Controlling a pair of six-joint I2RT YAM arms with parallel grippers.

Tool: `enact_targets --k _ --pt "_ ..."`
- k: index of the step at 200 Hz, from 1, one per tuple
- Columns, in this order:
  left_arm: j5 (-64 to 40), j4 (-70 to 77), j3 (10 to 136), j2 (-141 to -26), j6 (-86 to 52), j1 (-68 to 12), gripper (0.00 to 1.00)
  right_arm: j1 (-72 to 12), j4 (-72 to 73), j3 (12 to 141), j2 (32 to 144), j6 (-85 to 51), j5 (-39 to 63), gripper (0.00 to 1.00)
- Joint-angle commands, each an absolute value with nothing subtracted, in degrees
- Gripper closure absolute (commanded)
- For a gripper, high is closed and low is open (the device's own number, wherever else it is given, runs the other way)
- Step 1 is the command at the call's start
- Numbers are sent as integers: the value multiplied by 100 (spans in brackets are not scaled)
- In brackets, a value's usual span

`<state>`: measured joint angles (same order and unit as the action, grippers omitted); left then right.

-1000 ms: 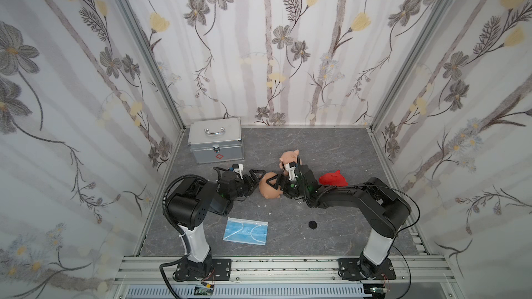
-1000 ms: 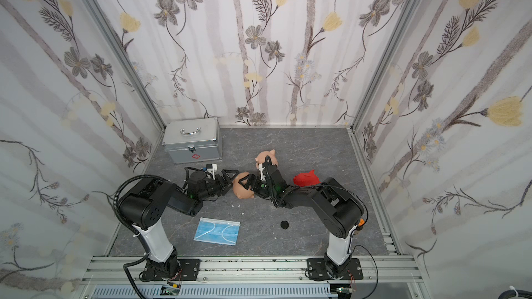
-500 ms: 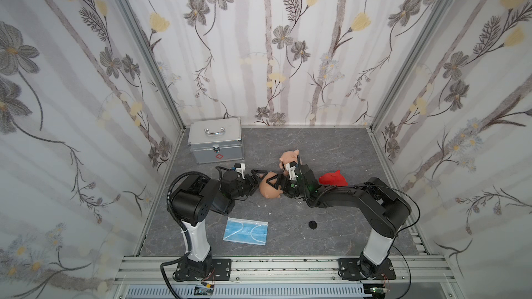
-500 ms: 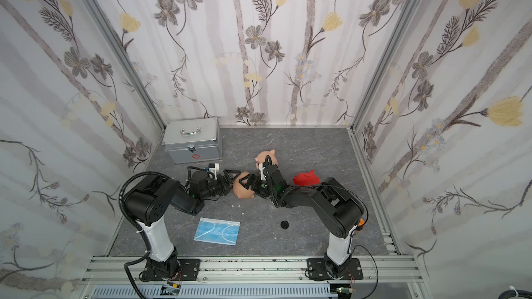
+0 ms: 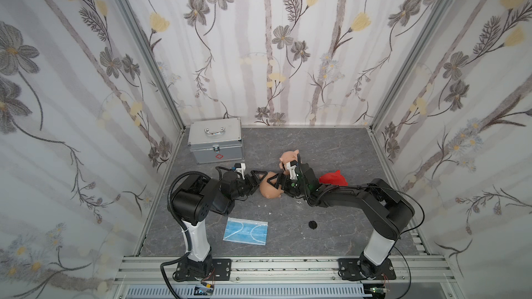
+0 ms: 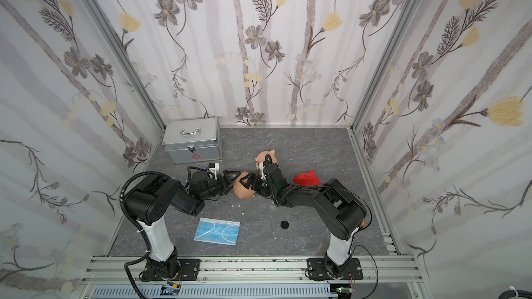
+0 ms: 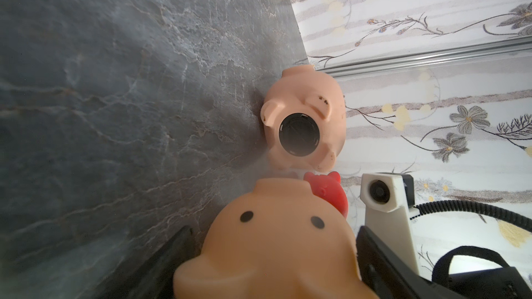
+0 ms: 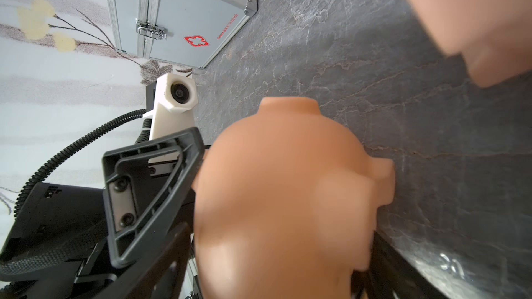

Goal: Open piggy banks
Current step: Adjust the piggy bank at the center of the board.

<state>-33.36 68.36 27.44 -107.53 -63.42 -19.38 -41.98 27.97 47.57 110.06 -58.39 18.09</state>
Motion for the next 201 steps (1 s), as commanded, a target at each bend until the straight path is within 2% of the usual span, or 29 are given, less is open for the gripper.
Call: enact_targets --k 1,18,54,126,201 --pt "-3336 6967 2717 -10642 -6346 -1934 13 -4201 2664 4862 10775 -5523 1684 7" --pt "-3256 6710 2703 -10490 -6201 -1934 13 -4201 2540 4882 10559 -5336 1570 2" --pt "-3013 5523 2750 -9931 -5636 -1951 13 -4219 2226 4843 10168 -4989 1130 1" --pt "-1302 721 3807 -8041 -3724 -2326 15 -4228 1833 4627 9617 -4664 477 2" --pt "14 -1946 5175 -7878 -2926 -2556 17 -4236 1592 4500 9380 -4523 225 2"
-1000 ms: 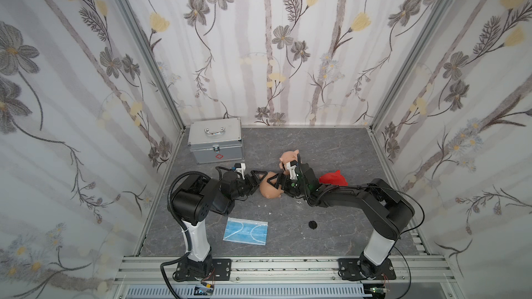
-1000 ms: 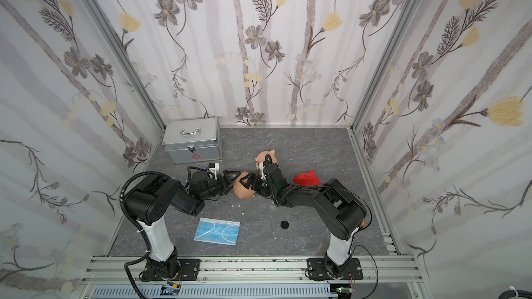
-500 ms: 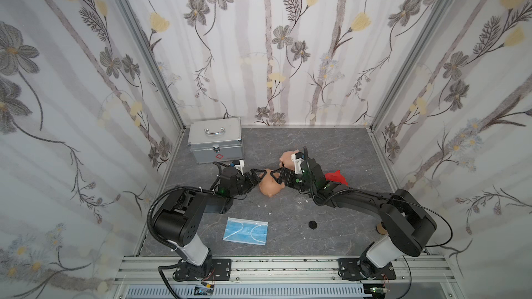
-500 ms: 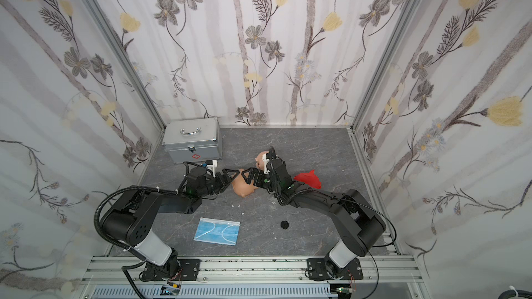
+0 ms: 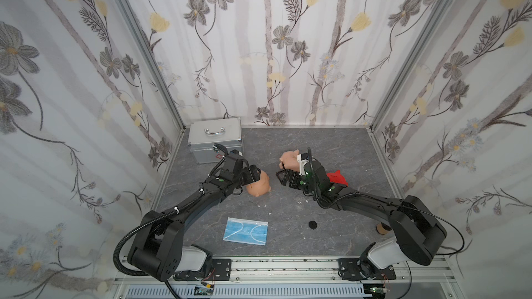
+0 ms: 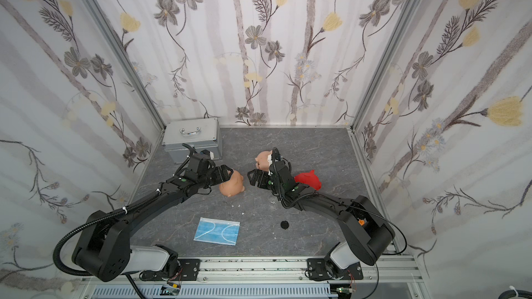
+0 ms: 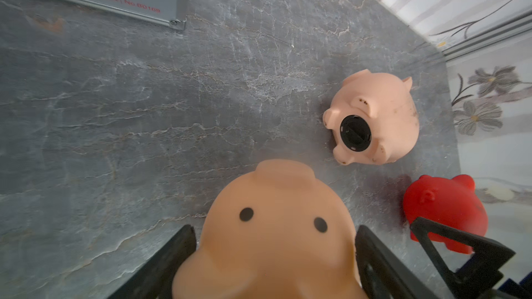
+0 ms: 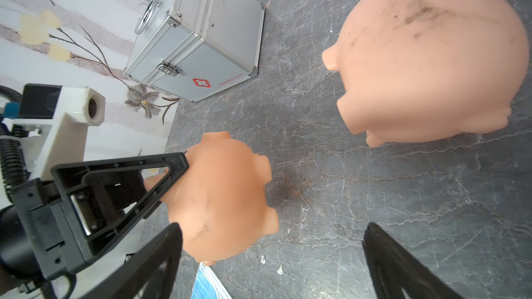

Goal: Open piggy banks
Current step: Adjust the piggy bank at the center of the board.

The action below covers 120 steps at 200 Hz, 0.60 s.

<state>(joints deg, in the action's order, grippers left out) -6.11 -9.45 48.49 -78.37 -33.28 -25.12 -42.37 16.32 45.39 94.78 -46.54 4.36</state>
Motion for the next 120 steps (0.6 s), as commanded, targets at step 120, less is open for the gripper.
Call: enact_targets --k 120 --pt "842 -3163 6952 -9610 -2121 -3267 16 -4245 1393 3991 8701 -4384 -300 2"
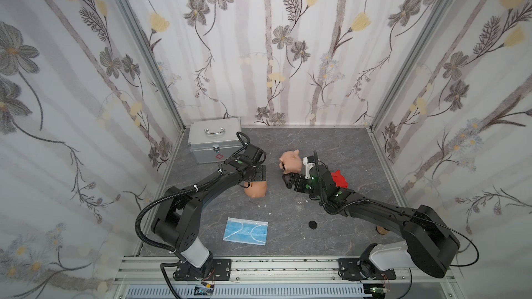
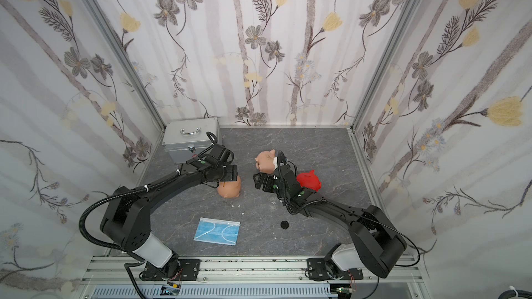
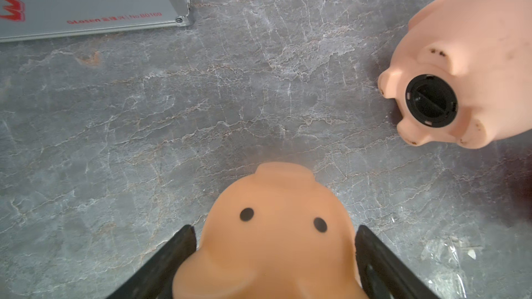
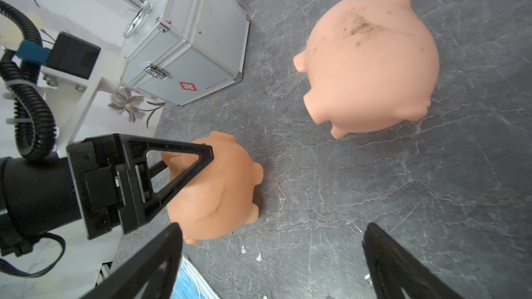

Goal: Open piggy banks
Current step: Adjust the piggy bank at the center of the board.

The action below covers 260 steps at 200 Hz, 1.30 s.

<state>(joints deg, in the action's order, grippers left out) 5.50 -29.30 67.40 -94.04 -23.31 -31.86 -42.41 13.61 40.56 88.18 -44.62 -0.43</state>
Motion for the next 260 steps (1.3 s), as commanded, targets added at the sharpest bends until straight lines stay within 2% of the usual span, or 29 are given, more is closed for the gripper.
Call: enact_targets --k 1,18,44,102,147,187,222,260 --pt "847 -3168 6961 -9621 -2120 -3273 16 -4245 1391 3991 8697 -4380 -304 2" --pt "905 -3217 7102 -9787 -2070 -3352 13 -4242 1375 3921 8612 -4402 -384 2" --pt "914 -3252 7262 -9971 -2070 -3418 0 -4241 1355 3816 8476 -4421 -504 2" --pt "866 -3242 7344 -9877 -2203 -3537 0 -4241 1345 3740 8315 -4379 -622 2" --pt "954 -3067 6711 -9079 -2502 -3571 0 -4245 1341 3844 8302 -4108 -621 3" --pt "766 -2439 5410 -7741 -2915 -3650 0 -4254 1246 4227 8525 -3680 -341 3" --pt "687 -2200 4503 -6559 -3256 -3731 0 -4271 1072 5020 9000 -3494 -81 4" --pt "561 -2014 4041 -6300 -3339 -3867 0 -4349 423 6059 9850 -3367 -68 4"
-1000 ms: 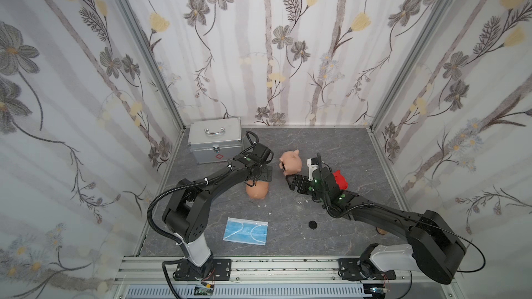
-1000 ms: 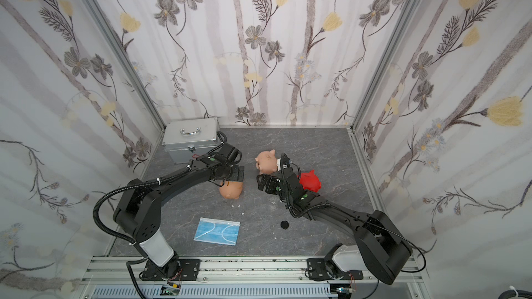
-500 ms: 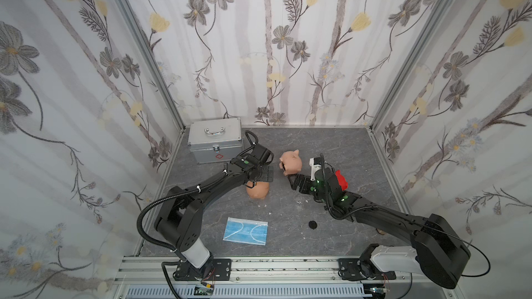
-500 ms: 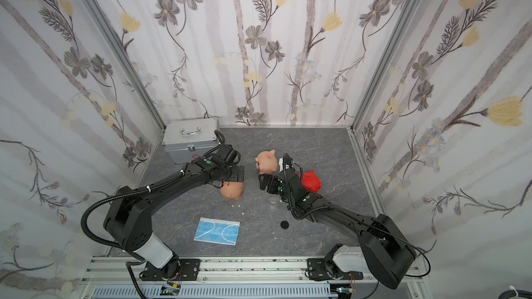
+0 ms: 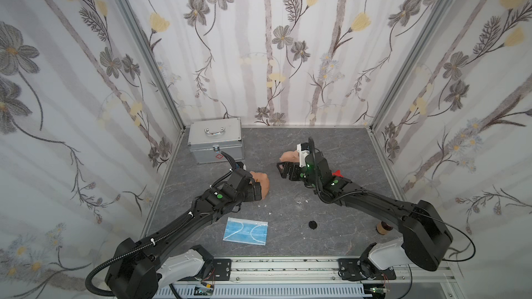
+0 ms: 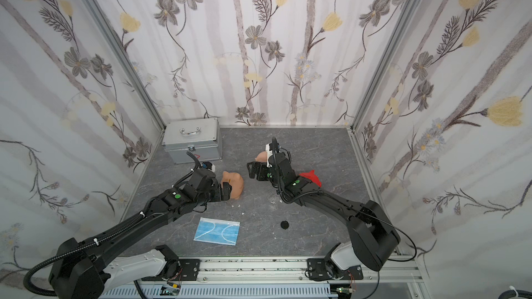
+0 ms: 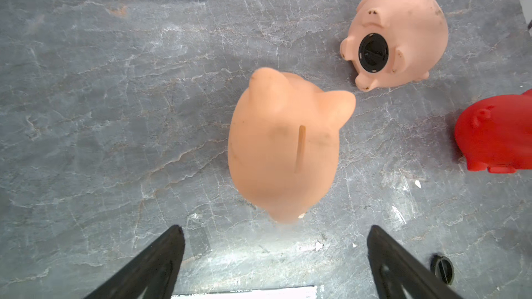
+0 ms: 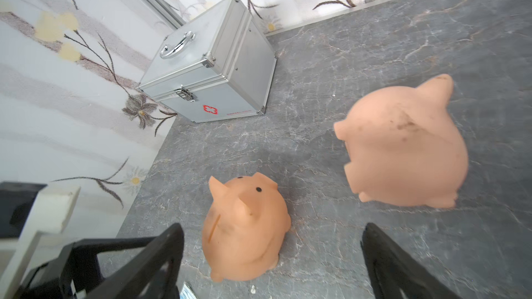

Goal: Open piggy banks
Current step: Adjust the piggy bank at the center of the board.

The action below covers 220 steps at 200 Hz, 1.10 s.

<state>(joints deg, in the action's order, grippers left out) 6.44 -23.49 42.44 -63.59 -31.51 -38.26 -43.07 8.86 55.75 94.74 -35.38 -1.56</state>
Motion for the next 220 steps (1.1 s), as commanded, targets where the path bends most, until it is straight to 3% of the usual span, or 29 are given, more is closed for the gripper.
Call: enact_targets --k 1,62,130,220 --pt "557 -2004 4033 -6301 -3339 -3867 0 -4354 387 6092 9878 -3367 -69 4" --pt "506 -1409 3775 -6800 -3483 -3876 0 -4402 -545 7315 10966 -3435 -165 5" --pt "1163 -1802 3788 -7066 -3693 -3852 0 -4674 -1468 8499 11877 -3247 -355 5" --pt "1160 -1854 3696 -7077 -3788 -3628 0 -4744 -2200 9226 12433 -3186 -833 10"
